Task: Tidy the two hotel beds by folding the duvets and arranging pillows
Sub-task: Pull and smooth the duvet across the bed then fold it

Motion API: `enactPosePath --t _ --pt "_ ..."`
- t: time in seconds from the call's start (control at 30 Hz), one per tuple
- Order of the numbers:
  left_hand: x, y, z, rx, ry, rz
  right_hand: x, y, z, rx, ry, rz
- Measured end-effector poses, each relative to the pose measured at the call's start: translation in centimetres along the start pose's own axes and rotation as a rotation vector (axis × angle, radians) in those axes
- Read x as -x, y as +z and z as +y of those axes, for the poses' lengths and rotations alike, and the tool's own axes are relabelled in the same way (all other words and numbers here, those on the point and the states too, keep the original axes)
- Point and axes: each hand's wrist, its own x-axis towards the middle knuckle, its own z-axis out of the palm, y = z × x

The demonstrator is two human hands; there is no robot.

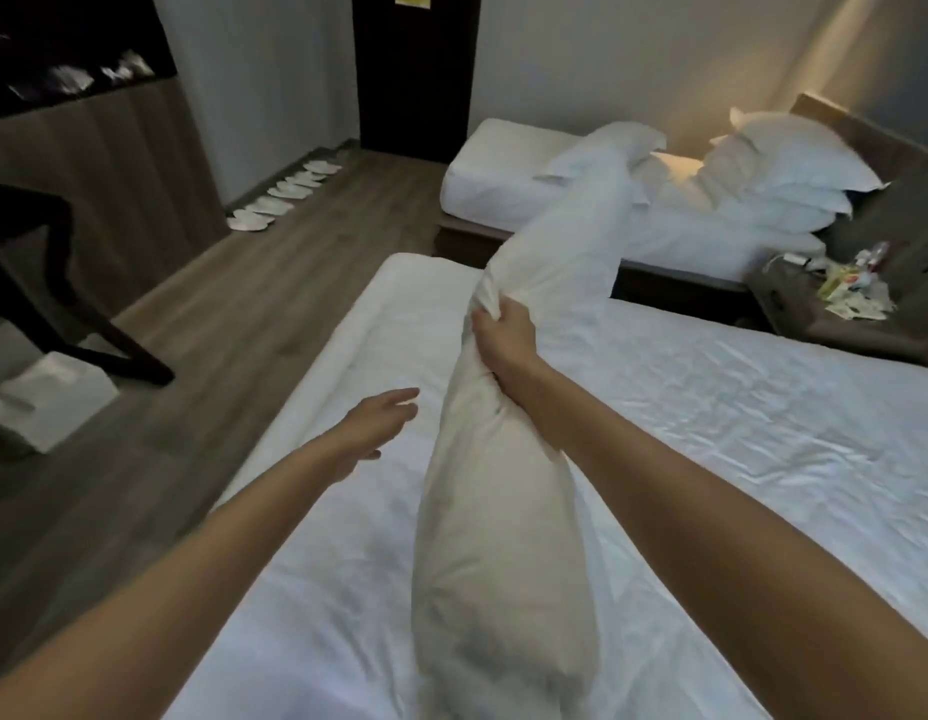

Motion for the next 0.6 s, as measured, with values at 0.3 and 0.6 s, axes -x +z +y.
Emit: enactPosePath --t 0.3,0.6 --pt "-1.0 -12.3 -8.2 0.106 -0.139 0.156 -0.1 18.6 0.9 0.069 0.212 -0.561" --pt "1.1 -10.0 -11.5 -0.141 -0.014 0.2 4.4 12.3 5.7 0.421 0.028 -0.622"
